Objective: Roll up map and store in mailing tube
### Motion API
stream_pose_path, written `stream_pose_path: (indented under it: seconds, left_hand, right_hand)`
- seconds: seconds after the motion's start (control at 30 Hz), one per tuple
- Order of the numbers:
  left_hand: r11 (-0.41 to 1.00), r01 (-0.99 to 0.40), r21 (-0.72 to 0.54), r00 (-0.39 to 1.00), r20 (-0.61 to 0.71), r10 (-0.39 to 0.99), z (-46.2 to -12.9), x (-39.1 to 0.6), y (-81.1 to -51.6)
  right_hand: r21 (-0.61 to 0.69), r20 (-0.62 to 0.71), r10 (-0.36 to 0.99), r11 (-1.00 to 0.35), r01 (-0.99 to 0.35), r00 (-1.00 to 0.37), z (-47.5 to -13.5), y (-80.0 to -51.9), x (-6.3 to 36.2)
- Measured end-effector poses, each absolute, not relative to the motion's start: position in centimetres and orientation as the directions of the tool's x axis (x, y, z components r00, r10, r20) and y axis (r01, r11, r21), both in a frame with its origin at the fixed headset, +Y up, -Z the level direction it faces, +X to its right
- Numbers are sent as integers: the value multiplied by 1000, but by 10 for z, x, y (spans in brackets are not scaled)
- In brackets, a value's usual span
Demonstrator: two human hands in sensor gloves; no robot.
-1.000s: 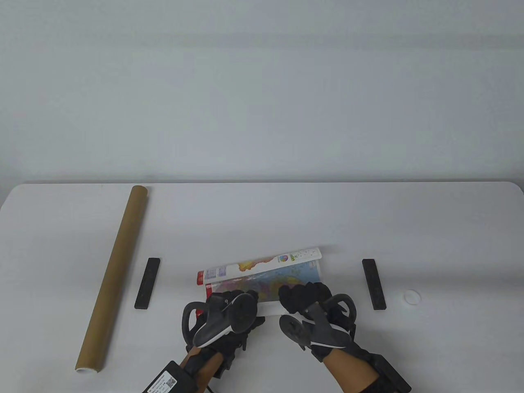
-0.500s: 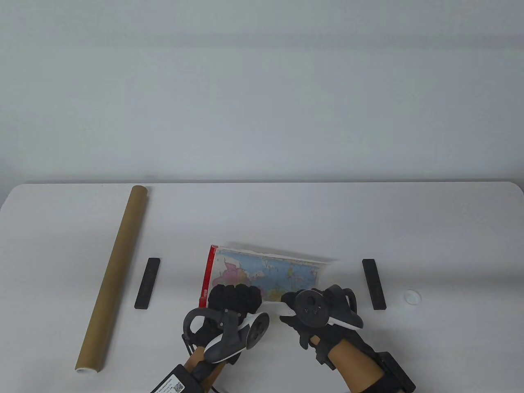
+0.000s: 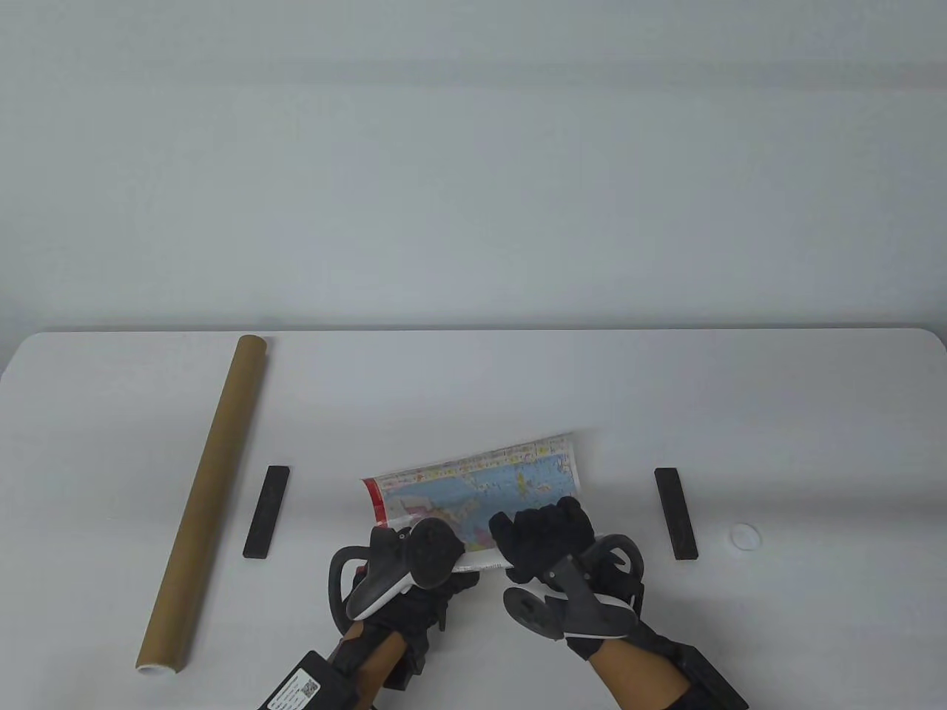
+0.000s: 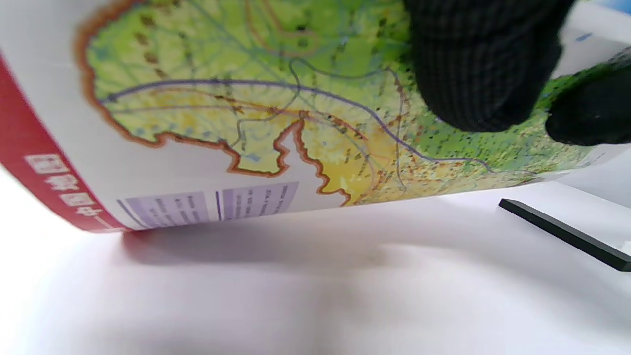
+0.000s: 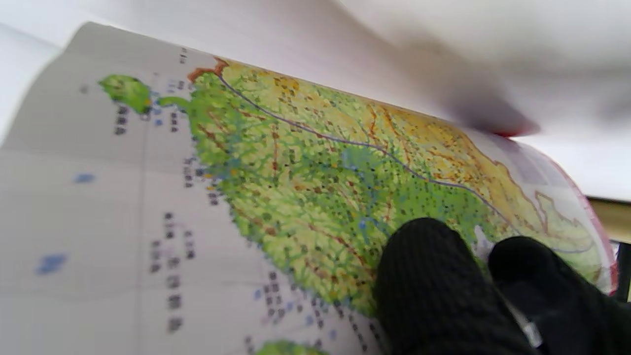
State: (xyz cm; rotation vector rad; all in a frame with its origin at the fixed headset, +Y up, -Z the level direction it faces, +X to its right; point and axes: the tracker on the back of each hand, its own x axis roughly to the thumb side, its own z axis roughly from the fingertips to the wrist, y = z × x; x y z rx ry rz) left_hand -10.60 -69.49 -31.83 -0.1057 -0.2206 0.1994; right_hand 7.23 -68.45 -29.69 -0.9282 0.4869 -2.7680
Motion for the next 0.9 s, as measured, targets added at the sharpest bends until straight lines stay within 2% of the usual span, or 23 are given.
stream_pose_path:
  seconds: [0.13, 0.23, 0.33, 0.43, 0.5, 0.57, 0.7, 0.9]
  left_hand:
    - [987, -144, -64, 956, 250, 156, -315, -101, -694]
    - [998, -8, 69, 962, 274, -11, -307, -91, -688]
    - [971, 106, 213, 955, 249, -159, -297, -83, -682]
    - [949, 138, 284, 952, 227, -206, -292, -80, -680]
    - [944, 139, 299, 949, 230, -213, -292, -81, -681]
    - [944, 129, 302, 949, 237, -206, -294, -83, -681]
    - [961, 102, 258, 961, 223, -162, -299, -87, -683]
    - [996, -47, 80, 982, 187, 32, -310, -99, -686]
  right_hand:
    - [-274, 542, -186, -961, 37, -819, -306, -687, 75]
    - [-174, 528, -83, -985, -12, -845, -315, -690, 82]
    - [-50, 504, 87, -990, -130, -860, -324, -693, 93]
    - [69, 488, 251, -966, -250, -836, -331, -695, 101]
    - [103, 491, 292, -955, -278, -821, -332, -695, 103]
    - [69, 506, 265, -961, -267, -821, -330, -695, 102]
    - [-123, 547, 70, -979, -162, -835, -319, -689, 94]
    - [-355, 526, -194, -935, -7, -828, -302, -683, 79]
